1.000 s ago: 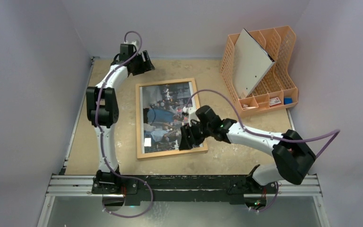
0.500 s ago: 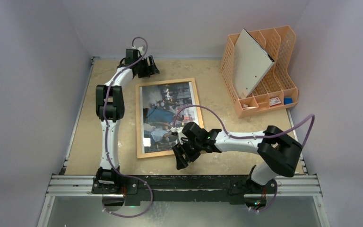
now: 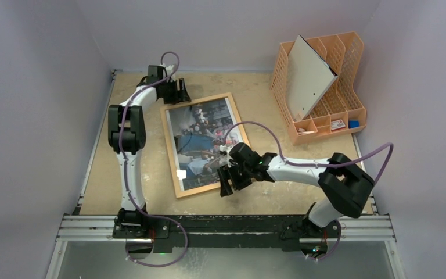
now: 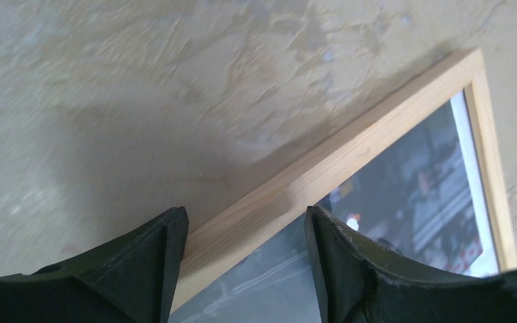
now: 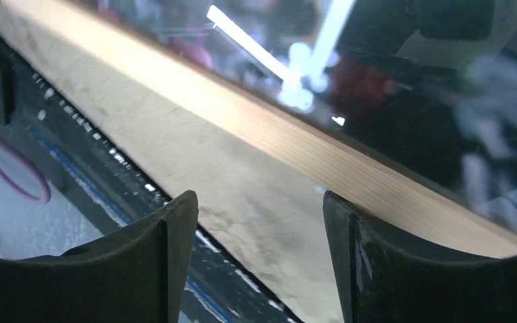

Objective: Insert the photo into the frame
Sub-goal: Adjust the photo frame at the center of the board.

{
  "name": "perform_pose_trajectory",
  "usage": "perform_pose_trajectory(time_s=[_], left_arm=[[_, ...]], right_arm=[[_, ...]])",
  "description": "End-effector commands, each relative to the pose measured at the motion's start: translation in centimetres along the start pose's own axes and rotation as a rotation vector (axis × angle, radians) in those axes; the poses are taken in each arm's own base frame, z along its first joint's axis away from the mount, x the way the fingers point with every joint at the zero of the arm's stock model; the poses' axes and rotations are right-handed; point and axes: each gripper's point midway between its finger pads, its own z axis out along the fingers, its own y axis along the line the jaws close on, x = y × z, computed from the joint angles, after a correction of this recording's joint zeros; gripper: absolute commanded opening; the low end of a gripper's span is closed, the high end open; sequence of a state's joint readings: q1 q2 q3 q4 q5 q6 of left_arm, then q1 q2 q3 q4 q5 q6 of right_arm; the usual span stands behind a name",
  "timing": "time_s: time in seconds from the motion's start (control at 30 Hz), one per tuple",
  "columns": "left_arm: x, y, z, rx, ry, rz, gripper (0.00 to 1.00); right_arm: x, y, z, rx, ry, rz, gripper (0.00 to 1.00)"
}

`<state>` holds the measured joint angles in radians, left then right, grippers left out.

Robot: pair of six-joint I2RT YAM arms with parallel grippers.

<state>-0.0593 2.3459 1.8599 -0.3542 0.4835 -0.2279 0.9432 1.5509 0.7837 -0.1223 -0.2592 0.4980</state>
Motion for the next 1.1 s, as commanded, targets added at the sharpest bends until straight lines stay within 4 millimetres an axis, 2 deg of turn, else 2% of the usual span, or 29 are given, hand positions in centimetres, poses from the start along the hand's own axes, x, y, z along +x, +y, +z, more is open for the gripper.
perform_pose_trajectory(time_s=[0.0,0.23,0.33,0.53,0.7,0.8,0.93,1.07], left_arm=[[5.5,-0.8,-4.0,-0.025,0.203,-0.071,0.66],[8.8,1.2,-8.5,-0.179,0.222,-0.165,0.66],[11.0,1.5,-10.3,-0.226,0.244,-0.214,0.66],[14.3,0.5,-13.2,-0.25,0.277,-0.251,0.66],[16.5,0.0,-15.6,-0.284,0.296,-0.26,0.67],[16.8,0.0,-17.0,-0.324,0.272,-0.251,0.67],[15.3,1.0,-19.3,-0.444,0.186,-0.219,0.68],[12.4,2.5,-22.4,-0.613,0.058,-0.207,0.69]], right_arm=[[-3.9,-5.8,-1.6,0.167,-0.163,0.048,0.72],[-7.6,-11.1,-3.3,0.261,-0.287,0.208,0.72],[-9.4,-13.1,-3.8,0.274,-0.343,0.293,0.72],[-14.3,-17.0,-4.8,0.295,-0.451,0.434,0.71],[-18.1,-18.0,-5.1,0.283,-0.496,0.433,0.7],[-19.2,-18.7,-5.4,0.305,-0.507,0.436,0.7],[-20.1,-19.6,-7.1,0.383,-0.538,0.452,0.71],[-20.5,-20.8,-11.0,0.534,-0.602,0.483,0.71]])
